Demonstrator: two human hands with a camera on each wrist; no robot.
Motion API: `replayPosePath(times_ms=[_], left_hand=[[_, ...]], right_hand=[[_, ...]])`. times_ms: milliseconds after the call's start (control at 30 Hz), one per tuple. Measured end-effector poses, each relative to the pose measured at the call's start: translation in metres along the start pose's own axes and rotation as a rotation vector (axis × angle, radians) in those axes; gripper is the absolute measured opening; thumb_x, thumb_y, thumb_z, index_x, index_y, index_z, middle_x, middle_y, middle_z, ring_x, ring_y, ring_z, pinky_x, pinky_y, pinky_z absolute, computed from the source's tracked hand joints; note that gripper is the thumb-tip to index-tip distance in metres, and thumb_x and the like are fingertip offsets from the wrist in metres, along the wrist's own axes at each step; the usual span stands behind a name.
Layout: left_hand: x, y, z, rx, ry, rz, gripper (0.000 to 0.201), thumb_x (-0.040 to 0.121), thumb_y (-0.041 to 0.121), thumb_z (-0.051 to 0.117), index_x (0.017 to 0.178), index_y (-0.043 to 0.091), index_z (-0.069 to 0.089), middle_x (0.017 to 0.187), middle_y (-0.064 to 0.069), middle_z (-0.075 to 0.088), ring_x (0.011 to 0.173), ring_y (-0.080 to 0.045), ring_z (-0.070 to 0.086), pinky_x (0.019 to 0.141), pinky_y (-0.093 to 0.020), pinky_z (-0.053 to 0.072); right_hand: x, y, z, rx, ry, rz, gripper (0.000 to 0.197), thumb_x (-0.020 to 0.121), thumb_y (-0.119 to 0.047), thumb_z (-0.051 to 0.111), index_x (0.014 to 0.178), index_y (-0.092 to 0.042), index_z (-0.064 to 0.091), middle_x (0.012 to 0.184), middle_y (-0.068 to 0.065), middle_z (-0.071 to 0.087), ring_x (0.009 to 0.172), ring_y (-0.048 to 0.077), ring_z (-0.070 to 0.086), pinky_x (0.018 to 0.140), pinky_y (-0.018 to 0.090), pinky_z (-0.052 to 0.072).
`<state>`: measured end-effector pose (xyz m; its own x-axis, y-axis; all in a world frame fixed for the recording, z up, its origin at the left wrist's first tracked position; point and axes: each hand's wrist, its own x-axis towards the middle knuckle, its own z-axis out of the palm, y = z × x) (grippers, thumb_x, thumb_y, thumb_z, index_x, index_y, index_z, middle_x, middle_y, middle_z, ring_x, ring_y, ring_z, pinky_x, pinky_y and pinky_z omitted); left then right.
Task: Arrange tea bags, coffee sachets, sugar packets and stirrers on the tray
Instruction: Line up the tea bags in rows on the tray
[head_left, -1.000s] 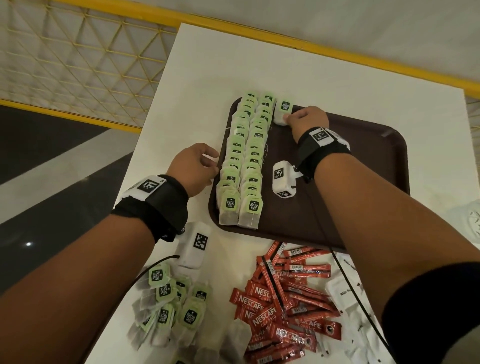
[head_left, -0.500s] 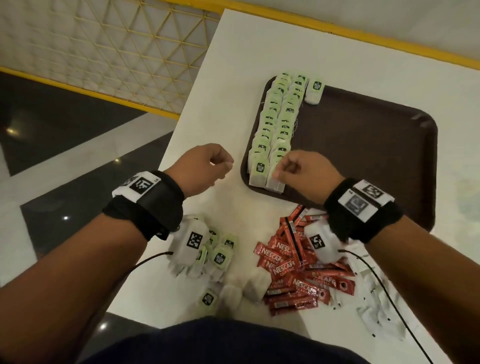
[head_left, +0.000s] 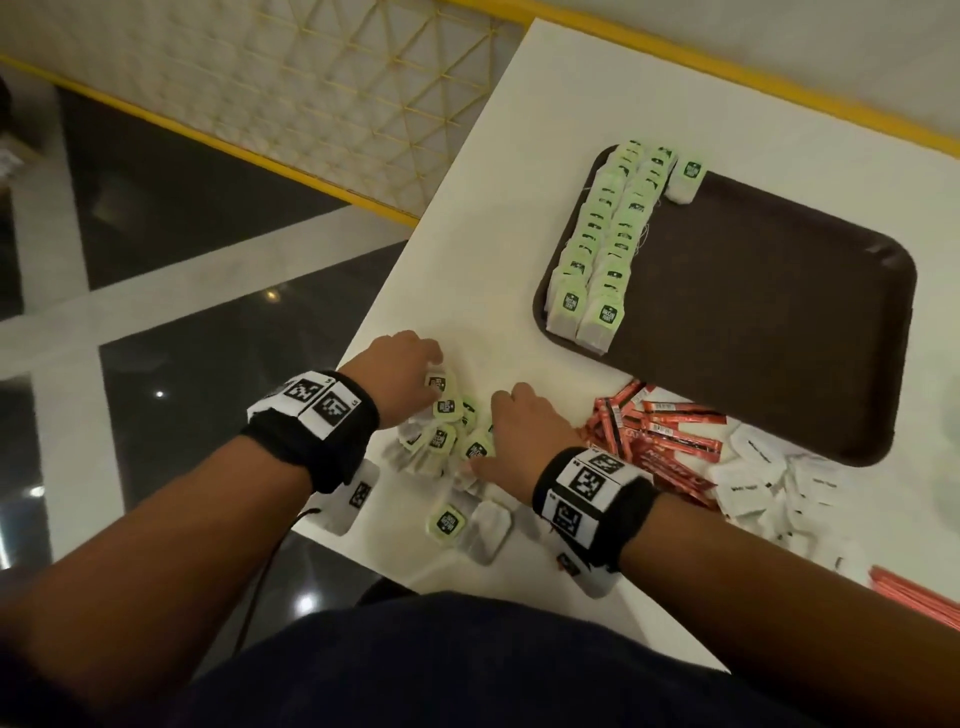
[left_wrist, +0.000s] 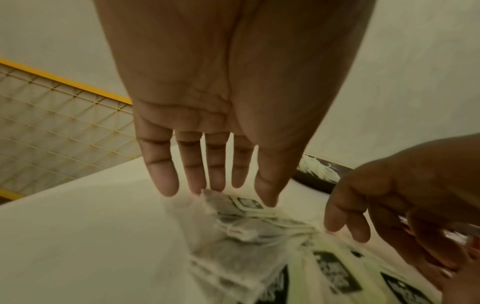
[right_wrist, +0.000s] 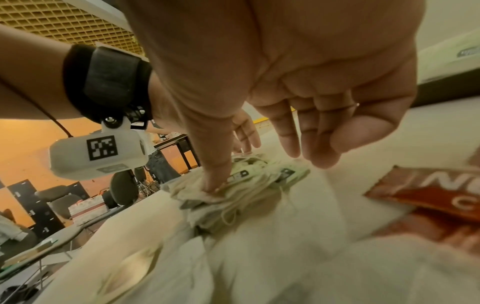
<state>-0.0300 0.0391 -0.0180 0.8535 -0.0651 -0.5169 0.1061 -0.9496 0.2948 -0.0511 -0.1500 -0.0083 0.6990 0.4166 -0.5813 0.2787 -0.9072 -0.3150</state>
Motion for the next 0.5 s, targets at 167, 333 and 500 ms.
replayPosePath(times_ms=[167,333,500], left_hand=[[0.004,-0.002,0.009,0.006,0.043,-0.040,0.052,0.083,0.040,0.073,0.127,0.020,0.053,0.121,-0.005,0.054,0.112,-0.026,0.052,0.094,-0.038,0.046],[0.006,0.002,0.011,-0.029,0.059,-0.060,0.042,0.080,0.034,0.078,0.114,0.017,0.058,0.115,-0.006,0.047,0.103,-0.026,0.054,0.087,-0.035,0.049],[0.007,0.000,0.010,-0.063,0.051,-0.060,0.034,0.080,0.027,0.076,0.106,0.018,0.057,0.108,-0.002,0.055,0.093,-0.021,0.056,0.079,-0.031,0.047]], right_hand=[[0.008,-0.002,0.001,0.027,0.003,0.058,0.058,0.081,-0.044,0.072,0.119,-0.009,0.045,0.121,0.011,0.043,0.112,0.032,0.049,0.089,0.043,0.047],[0.014,0.001,0.003,0.062,-0.039,0.102,0.062,0.078,-0.046,0.075,0.121,-0.010,0.049,0.122,0.011,0.045,0.112,0.032,0.051,0.092,0.040,0.048],[0.013,0.003,0.004,0.194,-0.035,0.044,0.038,0.079,-0.029,0.076,0.098,-0.018,0.046,0.101,0.003,0.056,0.090,0.024,0.055,0.070,0.030,0.040]])
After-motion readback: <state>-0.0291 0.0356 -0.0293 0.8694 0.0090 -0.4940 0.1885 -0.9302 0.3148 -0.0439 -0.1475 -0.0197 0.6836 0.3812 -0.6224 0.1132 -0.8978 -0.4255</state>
